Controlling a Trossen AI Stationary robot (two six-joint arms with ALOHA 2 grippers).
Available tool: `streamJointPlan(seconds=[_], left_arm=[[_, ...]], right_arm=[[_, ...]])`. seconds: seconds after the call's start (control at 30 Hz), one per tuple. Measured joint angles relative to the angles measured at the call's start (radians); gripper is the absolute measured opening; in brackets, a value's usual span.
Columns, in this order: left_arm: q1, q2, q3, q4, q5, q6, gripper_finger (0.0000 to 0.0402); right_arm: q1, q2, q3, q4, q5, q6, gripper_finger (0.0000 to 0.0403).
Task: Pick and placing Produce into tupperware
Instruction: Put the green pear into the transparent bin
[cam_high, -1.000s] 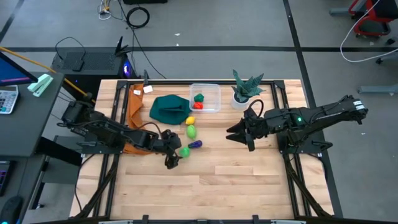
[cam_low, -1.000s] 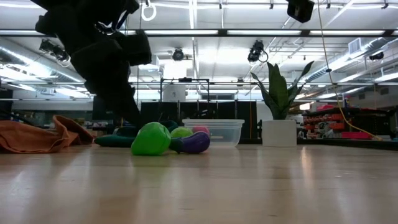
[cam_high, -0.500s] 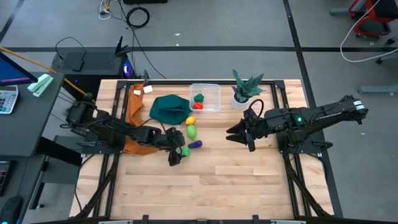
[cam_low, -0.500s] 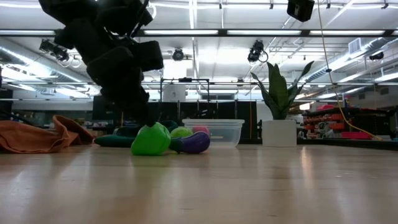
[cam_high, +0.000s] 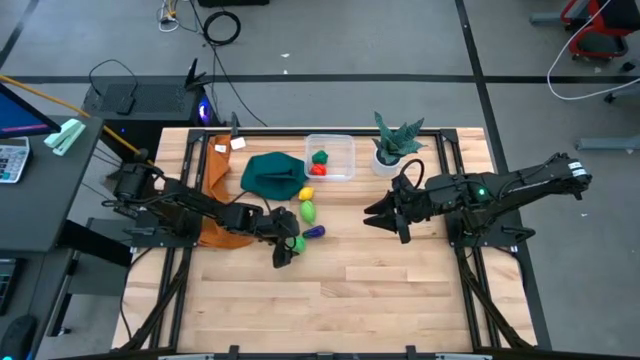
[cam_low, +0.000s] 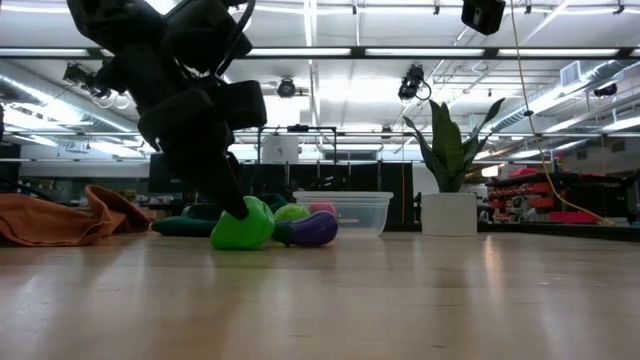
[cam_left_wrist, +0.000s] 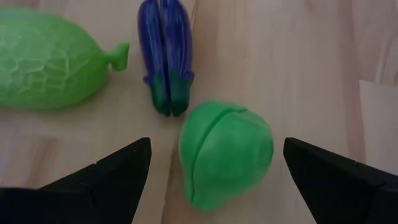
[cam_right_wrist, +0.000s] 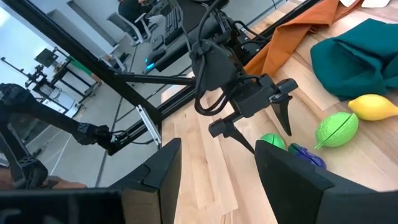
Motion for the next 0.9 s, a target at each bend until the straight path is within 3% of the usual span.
streamJointPlan(seconds=[0.53, 0.9], left_arm=[[-0.003, -0.001, 0.0, 0.014, 0.021, 0.052, 0.0362], [-0.007, 0.003, 0.0, 0.015, -0.045, 0.129, 0.0357]], right_arm=[[0.0, 0.0, 0.0, 0.0, 0.0, 0.0, 0.0167], [0.0, 0.0, 0.0, 0.0, 0.0, 0.002, 0.0167]])
